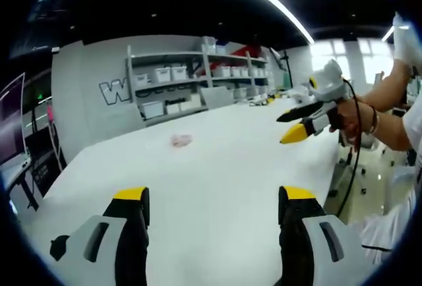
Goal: Open the resealable bag by pulling the two sides of the seal apart until the entire bag opening is separated and visibly accessible.
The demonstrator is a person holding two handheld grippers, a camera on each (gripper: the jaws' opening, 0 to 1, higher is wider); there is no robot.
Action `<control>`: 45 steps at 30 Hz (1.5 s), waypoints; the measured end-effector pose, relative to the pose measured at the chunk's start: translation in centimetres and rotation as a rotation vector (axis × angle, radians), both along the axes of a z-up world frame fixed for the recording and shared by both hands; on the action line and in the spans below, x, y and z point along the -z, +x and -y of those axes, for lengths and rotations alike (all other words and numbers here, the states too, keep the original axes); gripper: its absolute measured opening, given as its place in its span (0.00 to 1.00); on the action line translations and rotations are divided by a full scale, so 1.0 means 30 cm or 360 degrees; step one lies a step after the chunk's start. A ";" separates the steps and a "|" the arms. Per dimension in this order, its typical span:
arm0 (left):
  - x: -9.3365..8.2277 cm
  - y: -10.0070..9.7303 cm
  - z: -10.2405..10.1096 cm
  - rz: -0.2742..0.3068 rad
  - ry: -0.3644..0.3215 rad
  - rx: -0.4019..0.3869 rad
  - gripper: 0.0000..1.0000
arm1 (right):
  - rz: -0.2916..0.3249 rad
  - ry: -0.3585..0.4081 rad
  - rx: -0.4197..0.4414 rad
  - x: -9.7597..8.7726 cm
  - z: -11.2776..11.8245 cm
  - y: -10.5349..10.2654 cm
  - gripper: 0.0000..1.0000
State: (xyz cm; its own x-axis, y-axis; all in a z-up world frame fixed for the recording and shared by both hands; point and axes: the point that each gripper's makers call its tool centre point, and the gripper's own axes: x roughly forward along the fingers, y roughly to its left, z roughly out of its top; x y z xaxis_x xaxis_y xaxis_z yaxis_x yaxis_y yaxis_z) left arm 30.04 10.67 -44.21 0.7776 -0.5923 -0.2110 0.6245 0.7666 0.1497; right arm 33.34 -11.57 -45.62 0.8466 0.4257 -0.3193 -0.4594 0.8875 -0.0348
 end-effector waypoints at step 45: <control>-0.014 -0.005 -0.022 0.0017 0.0012 -0.0019 0.80 | 0.0147 0.0089 -0.0003 0.006 -0.024 -0.023 0.88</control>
State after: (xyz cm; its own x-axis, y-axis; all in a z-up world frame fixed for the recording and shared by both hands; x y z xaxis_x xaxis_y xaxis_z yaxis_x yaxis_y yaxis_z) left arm 29.87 11.34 -43.79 0.7868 -0.5813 -0.2074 0.6137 0.7727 0.1622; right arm 32.66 -10.84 -45.81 0.8706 0.4422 -0.2157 -0.4580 0.8885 -0.0273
